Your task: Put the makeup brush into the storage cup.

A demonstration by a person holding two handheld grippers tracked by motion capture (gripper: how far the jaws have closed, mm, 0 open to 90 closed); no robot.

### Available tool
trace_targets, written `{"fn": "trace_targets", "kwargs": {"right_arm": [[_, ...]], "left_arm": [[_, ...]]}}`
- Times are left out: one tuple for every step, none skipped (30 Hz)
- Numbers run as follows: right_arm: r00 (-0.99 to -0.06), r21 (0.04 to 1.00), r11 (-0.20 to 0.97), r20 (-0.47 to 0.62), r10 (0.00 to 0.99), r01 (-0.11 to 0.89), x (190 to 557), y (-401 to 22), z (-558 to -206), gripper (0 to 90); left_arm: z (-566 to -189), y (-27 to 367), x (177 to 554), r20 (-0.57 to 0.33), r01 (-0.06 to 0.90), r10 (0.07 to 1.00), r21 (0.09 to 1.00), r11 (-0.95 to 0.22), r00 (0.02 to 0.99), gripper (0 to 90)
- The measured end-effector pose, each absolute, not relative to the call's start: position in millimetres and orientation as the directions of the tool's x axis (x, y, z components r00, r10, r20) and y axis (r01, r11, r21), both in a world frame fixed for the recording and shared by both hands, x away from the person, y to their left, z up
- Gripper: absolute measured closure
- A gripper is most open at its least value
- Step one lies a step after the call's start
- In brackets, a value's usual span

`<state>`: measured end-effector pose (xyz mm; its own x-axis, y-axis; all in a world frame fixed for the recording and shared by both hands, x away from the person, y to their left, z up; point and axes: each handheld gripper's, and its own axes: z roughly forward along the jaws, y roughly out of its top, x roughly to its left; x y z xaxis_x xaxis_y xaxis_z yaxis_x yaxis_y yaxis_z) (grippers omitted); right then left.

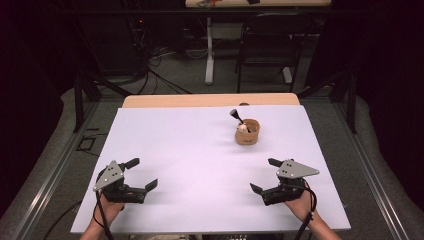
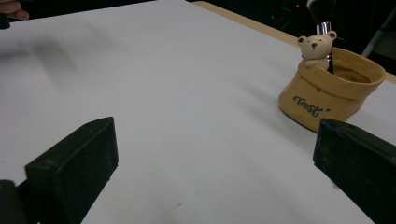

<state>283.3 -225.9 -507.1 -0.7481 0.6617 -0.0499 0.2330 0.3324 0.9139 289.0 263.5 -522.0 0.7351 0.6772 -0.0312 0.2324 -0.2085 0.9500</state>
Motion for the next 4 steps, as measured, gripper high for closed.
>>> {"fn": "trace_targets", "kwargs": {"right_arm": [[-0.749, 0.914, 0.337, -0.057, 0.66, 0.228, 282.7, -225.5, -506.6, 0.0], [-0.752, 0.916, 0.335, -0.06, 0.657, 0.22, 282.2, -225.2, -506.3, 0.0], [-0.753, 0.919, 0.332, -0.062, 0.655, 0.213, 281.7, -225.1, -506.1, 0.0], [-0.751, 0.921, 0.331, -0.067, 0.657, 0.208, 281.3, -224.9, -505.7, 0.0]], "left_arm": [[-521.8, 263.7, 288.8, -0.031, 0.232, 0.677, 0.95, -0.208, 0.735, 0.1], [-521.6, 263.8, 288.7, -0.031, 0.232, 0.678, 0.95, -0.208, 0.734, 0.1], [-521.6, 263.9, 288.8, -0.031, 0.232, 0.679, 0.95, -0.208, 0.734, 0.1], [-521.6, 263.9, 288.8, -0.031, 0.232, 0.679, 0.95, -0.208, 0.734, 0.1]]}}
